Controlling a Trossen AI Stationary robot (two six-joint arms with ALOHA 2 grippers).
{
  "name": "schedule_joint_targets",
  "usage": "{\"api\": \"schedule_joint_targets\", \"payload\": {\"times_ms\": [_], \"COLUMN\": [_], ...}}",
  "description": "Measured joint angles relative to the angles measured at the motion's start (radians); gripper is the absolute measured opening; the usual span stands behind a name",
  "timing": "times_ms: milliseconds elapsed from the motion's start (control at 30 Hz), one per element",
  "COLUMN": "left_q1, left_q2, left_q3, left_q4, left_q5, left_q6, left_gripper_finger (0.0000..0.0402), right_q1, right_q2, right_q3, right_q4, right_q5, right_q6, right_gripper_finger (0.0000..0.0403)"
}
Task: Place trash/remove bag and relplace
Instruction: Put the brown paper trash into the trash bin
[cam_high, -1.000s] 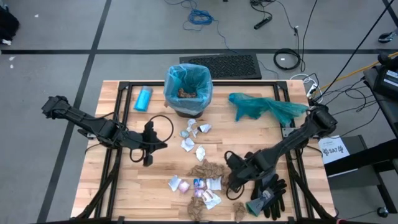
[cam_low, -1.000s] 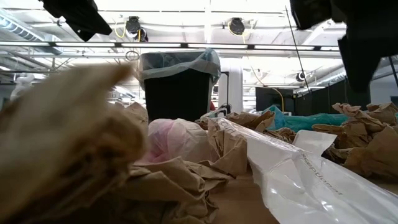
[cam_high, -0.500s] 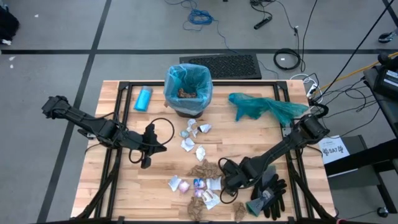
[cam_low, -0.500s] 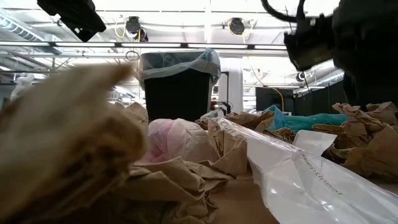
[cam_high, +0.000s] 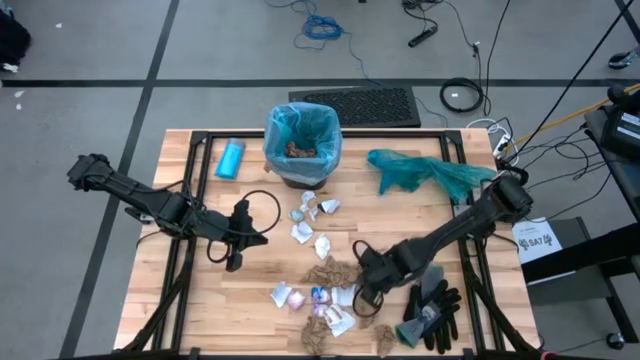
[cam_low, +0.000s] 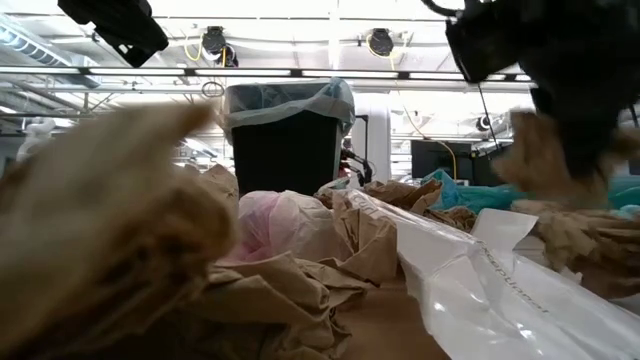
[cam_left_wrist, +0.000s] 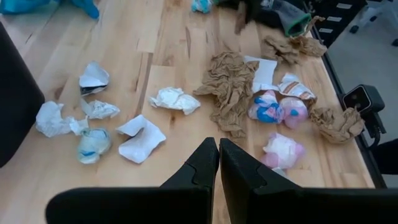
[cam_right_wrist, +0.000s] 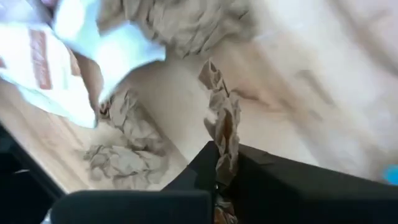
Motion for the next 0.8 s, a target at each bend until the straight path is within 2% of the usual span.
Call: {"api": "schedule_joint_targets", "payload": {"times_ms": [233,367,533,800], "left_q1": [0.000,0.000,0.000,0.005], "left_q2": [0.000,0.000,0.000,0.000], "left_q3": [0.000,0.000,0.000,0.000], "left_q4": [0.001,0.001,0.012,0.014], "left_q5": [-0.004,0.002,0.002,0.000], "left_q6": [-0.004,-0.004,-0.006,-0.084], "left_gripper_finger": [0.0022,0.0022,0.0022,0.0022], "right_q1": [-0.101,-0.185,-0.313,-0.520], "right_q2": [-0.153,-0.220,-0.256,-0.243], "right_q3": [0.001,0.026,0.138,0.331], "right_q4": [-0.113,-0.151,-0.180,-0.100], "right_q5": [0.013,0.067,0.137,0.136], "right_q6": [-0.096,-0.210,-0.417,-0.769], "right_gripper_finger": [0.0001,0.0001,0.0000,0.0000]}}
